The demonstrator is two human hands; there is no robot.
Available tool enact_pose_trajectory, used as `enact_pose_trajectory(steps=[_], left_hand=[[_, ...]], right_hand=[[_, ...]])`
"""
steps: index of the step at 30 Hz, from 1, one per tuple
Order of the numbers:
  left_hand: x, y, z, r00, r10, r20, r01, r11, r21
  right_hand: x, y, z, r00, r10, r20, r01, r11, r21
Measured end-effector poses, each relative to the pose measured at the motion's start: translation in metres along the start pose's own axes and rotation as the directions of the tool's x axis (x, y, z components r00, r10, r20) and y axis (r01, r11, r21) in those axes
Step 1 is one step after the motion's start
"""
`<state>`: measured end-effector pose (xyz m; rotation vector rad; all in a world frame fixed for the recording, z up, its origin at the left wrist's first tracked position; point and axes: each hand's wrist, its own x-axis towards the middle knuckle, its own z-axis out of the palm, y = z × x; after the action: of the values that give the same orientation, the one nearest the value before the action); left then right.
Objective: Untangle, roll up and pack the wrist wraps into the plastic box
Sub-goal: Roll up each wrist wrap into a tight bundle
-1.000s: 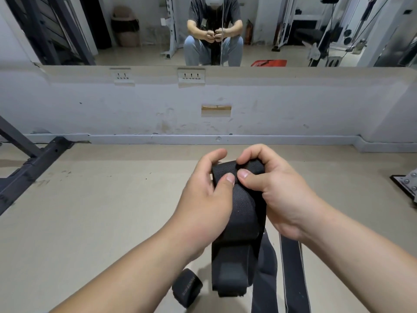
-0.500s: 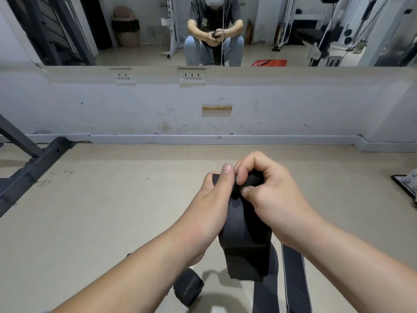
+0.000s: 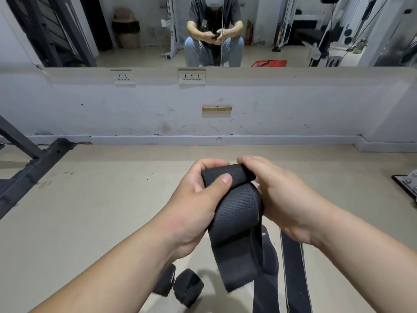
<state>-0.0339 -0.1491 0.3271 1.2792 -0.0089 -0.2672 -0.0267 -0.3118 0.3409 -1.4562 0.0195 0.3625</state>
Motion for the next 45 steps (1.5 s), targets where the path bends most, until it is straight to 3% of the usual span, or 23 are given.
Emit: enact_pose_trajectory(steps=[6, 9, 14, 17, 22, 25, 27, 29, 35, 38, 41, 45], left_hand=[[0.004, -0.002, -0.005, 0.998, 0.016, -0.053, -0.015, 1.0, 0.018], [0.004, -0.003, -0.002, 0.996, 0.038, -0.075, -0.036, 0.999, 0.035], [-0.001, -0.005, 0.004, 0.994, 0.067, -0.092, -0.055, 0.991, 0.123], [-0.002, -0.004, 0.006, 0.987, 0.065, -0.144, -0.057, 0.996, 0.062], [-0.008, -0.003, 0.01, 0.993, 0.095, -0.069, -0.097, 0.995, -0.024], [-0.003, -0.012, 0.008, 0.986, 0.139, -0.095, -0.116, 0.971, 0.21], [0.002, -0.019, 0.004, 0.98, 0.191, -0.053, -0.146, 0.877, 0.458], [0.004, -0.021, 0.003, 0.978, 0.209, -0.002, -0.169, 0.797, 0.58], [0.01, -0.013, -0.009, 0.98, 0.183, 0.08, -0.194, 0.779, 0.596], [0.01, -0.011, -0.016, 0.981, 0.152, 0.124, -0.196, 0.767, 0.611], [0.008, -0.01, -0.02, 0.969, 0.129, 0.209, -0.24, 0.672, 0.7], [0.008, -0.011, -0.014, 0.963, 0.037, 0.268, -0.237, 0.595, 0.768]], right_hand=[[0.0, 0.007, -0.008, 0.997, -0.001, 0.074, 0.02, 0.966, -0.257], [0.0, 0.011, -0.009, 0.993, -0.049, 0.105, 0.077, 0.956, -0.282], [-0.001, 0.02, 0.004, 0.999, -0.014, 0.041, 0.02, 0.989, -0.144], [-0.004, 0.026, 0.018, 1.0, 0.018, 0.003, -0.018, 1.0, -0.013], [0.0, 0.029, 0.017, 1.0, 0.007, 0.008, -0.008, 0.992, 0.129], [0.004, 0.029, 0.011, 0.999, 0.029, 0.012, -0.03, 0.996, 0.083], [0.007, 0.03, 0.006, 0.997, 0.075, 0.035, -0.077, 0.994, 0.077], [0.012, 0.031, -0.001, 0.994, 0.093, 0.055, -0.096, 0.993, 0.067], [0.015, 0.02, -0.019, 0.987, 0.119, 0.109, -0.11, 0.99, -0.088], [0.012, 0.018, -0.03, 0.96, 0.18, 0.213, -0.138, 0.97, -0.198], [0.011, 0.023, -0.037, 0.937, 0.165, 0.306, -0.081, 0.959, -0.27], [0.009, 0.027, -0.033, 0.959, 0.163, 0.233, -0.052, 0.906, -0.42]])
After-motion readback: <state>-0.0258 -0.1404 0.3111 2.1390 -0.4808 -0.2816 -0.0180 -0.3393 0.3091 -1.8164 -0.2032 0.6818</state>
